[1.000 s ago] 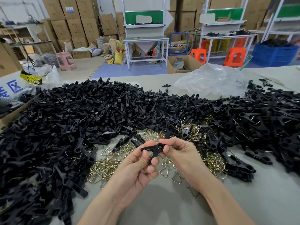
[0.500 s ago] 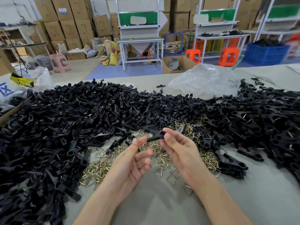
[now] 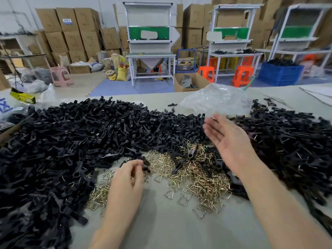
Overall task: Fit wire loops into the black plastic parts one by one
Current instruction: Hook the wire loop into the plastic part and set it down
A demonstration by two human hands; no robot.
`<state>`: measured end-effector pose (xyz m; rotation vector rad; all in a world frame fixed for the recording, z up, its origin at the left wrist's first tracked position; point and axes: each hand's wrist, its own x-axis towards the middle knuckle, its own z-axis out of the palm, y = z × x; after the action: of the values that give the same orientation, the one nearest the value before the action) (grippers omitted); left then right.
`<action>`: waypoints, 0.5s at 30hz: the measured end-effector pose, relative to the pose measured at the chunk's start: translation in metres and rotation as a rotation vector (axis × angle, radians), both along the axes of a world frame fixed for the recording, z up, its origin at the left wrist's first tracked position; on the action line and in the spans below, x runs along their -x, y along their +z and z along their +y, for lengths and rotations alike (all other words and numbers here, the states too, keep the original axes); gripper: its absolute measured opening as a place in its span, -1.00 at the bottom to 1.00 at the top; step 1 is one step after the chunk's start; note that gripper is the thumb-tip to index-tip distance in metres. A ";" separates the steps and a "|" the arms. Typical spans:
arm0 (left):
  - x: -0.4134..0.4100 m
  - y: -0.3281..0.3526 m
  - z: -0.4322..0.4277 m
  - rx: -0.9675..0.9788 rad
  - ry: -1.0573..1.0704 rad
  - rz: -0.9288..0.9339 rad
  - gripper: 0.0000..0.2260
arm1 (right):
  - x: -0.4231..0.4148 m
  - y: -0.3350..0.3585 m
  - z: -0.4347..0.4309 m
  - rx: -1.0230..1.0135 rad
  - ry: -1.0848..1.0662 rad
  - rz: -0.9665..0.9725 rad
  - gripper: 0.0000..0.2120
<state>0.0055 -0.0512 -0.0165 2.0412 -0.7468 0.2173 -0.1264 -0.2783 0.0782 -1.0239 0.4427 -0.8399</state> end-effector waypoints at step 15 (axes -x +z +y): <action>-0.023 -0.007 0.004 -0.463 0.129 -0.290 -0.86 | -0.034 -0.105 0.081 1.396 -0.113 0.873 -0.73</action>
<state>0.0282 -0.0473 -0.0235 2.5348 -0.9068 0.4562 -0.0928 -0.1968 -0.0273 -2.7222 0.6385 -0.7110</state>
